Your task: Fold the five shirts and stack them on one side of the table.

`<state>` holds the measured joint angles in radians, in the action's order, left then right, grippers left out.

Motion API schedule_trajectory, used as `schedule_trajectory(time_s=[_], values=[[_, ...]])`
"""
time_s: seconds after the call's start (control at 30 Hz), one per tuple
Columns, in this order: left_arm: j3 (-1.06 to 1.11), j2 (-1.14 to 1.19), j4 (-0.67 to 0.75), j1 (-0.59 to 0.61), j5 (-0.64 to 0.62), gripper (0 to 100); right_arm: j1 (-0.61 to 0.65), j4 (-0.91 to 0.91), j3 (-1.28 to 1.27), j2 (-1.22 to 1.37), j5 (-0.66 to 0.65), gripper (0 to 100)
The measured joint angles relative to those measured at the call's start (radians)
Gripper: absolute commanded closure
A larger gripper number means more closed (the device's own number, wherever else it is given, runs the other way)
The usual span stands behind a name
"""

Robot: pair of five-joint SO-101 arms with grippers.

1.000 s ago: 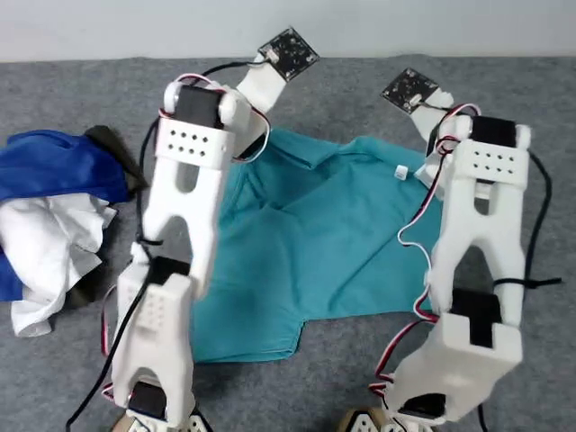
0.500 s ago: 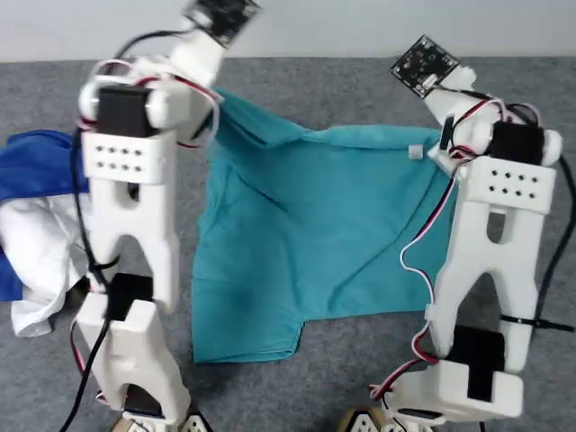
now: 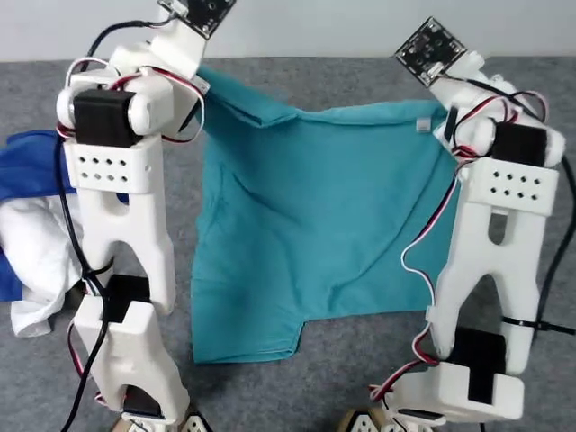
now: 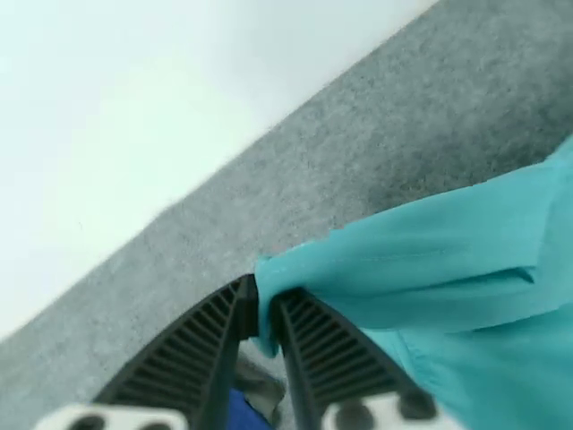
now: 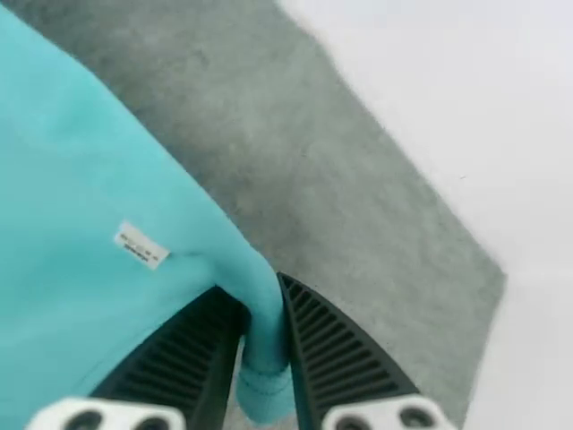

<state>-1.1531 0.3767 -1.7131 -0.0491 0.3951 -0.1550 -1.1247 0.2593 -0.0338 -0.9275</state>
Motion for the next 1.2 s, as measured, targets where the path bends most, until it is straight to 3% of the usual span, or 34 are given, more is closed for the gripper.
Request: schedule_trajectory(time_s=[0.2,0.47,0.67,0.87,1.2], values=[[0.000,0.000,0.063,0.002,0.028,99,-0.017,0.035,0.000,0.054,0.000,98.8],[0.000,0.000,0.038,-0.011,0.081,99,-0.034,0.068,0.000,0.084,0.000,98.8],[0.068,-0.049,-0.021,-0.081,0.081,99,-0.037,-0.072,0.000,0.084,-0.046,98.8],[0.416,-0.259,-0.021,-0.152,0.081,99,-0.038,-0.186,0.000,0.084,-0.055,98.8],[1.045,-0.671,-0.021,-0.163,0.034,99,-0.038,-0.397,0.000,0.084,-0.055,98.8]])
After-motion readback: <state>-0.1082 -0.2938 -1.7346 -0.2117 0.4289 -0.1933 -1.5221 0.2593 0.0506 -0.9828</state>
